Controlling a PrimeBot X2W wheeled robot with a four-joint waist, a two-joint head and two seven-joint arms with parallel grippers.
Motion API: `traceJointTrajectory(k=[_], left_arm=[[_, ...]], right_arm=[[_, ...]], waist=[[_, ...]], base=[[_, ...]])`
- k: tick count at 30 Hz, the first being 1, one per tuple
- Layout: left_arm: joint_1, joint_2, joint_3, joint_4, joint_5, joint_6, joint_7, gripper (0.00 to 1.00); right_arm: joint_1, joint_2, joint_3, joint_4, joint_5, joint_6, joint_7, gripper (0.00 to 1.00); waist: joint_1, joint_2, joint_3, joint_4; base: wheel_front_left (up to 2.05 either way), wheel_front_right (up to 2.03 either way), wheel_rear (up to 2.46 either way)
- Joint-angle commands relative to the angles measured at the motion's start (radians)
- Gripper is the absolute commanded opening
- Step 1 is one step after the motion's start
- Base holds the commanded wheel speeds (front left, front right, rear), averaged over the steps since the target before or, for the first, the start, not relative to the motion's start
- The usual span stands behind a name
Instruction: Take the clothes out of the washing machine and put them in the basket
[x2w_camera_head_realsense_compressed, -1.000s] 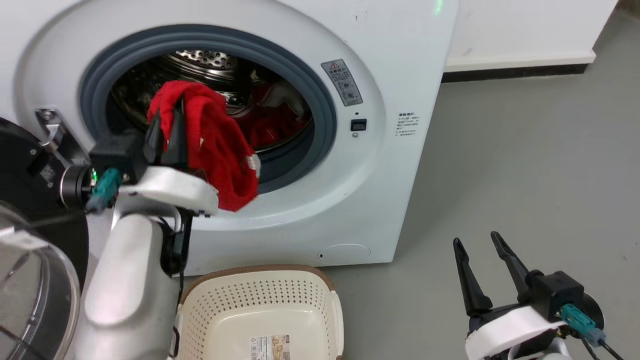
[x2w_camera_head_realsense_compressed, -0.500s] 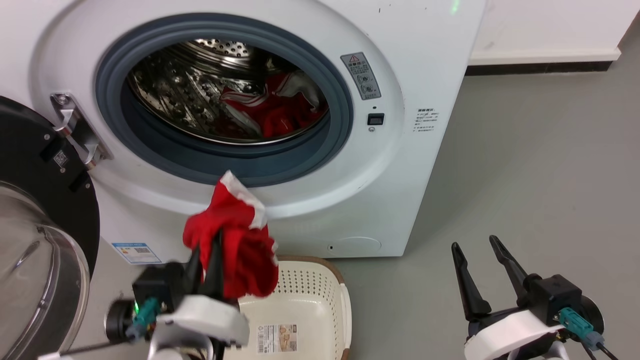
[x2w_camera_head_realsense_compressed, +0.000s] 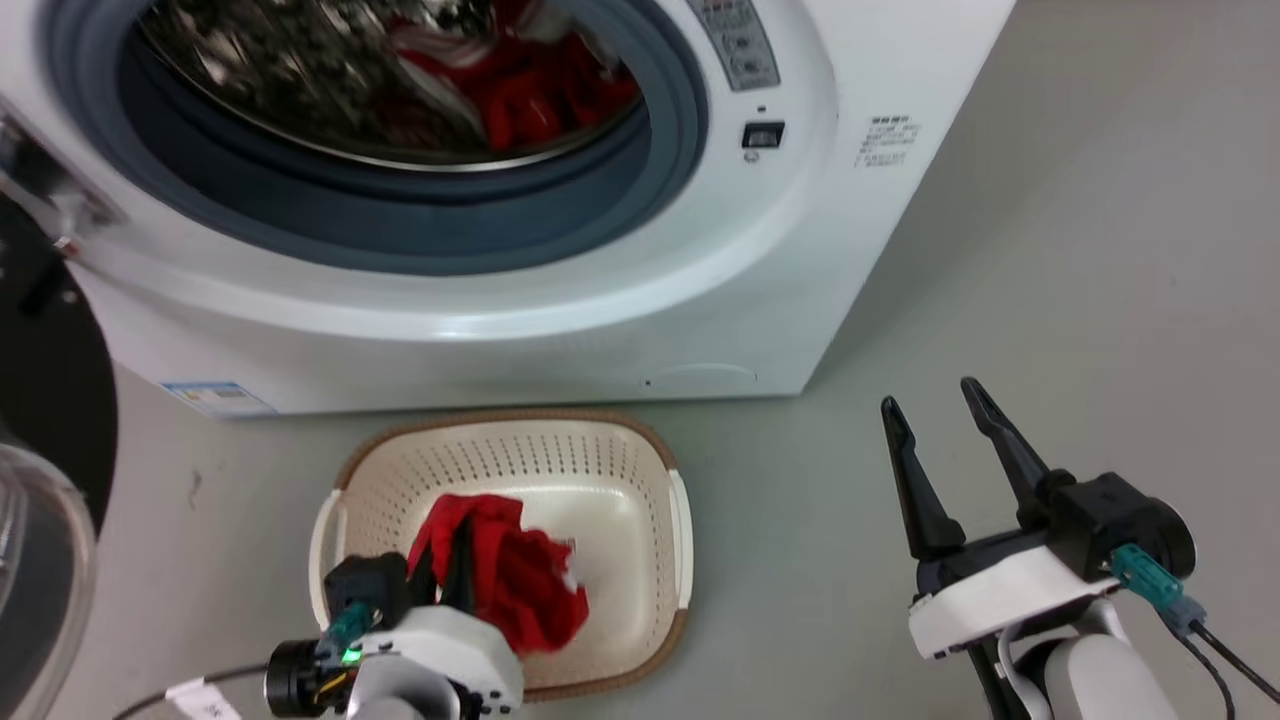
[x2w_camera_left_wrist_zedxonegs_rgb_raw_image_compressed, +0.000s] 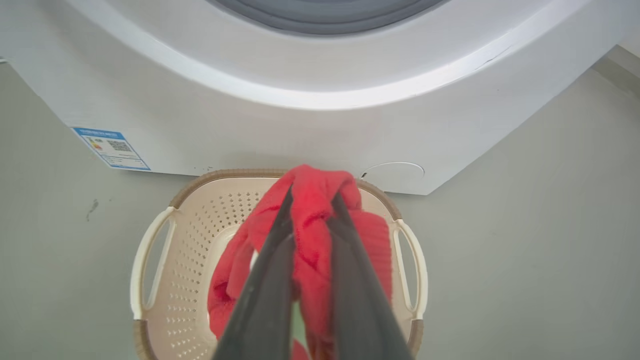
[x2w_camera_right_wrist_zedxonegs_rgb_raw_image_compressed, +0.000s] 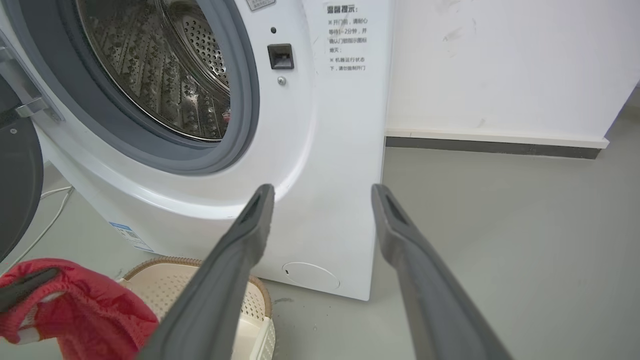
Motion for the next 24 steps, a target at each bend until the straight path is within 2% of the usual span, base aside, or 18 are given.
traceJointTrajectory(k=[1,14,24], left_arm=[[-0.030,0.000,0.001,0.020,0.003,-0.003,-0.005,0.00],[-0.359,-0.006,0.035,0.410,0.006,-0.009,-0.009,0.00],[-0.442,0.014,0.077,0.602,0.004,0.000,-0.009,0.00]], right_arm=[[-0.024,0.001,0.005,-0.001,-0.001,-0.001,-0.006,1.00],[-0.169,0.001,0.071,0.044,0.017,-0.001,-0.051,1.00],[-0.224,0.001,0.100,0.093,0.041,-0.001,-0.074,1.00]], waist=[[-0.0001,0.0000,0.088,-0.023],[-0.0001,0.0000,0.370,-0.097],[-0.0001,0.0000,0.445,-0.137]], base=[[0.00,0.00,0.00],[0.00,0.00,0.00],[0.00,0.00,0.00]])
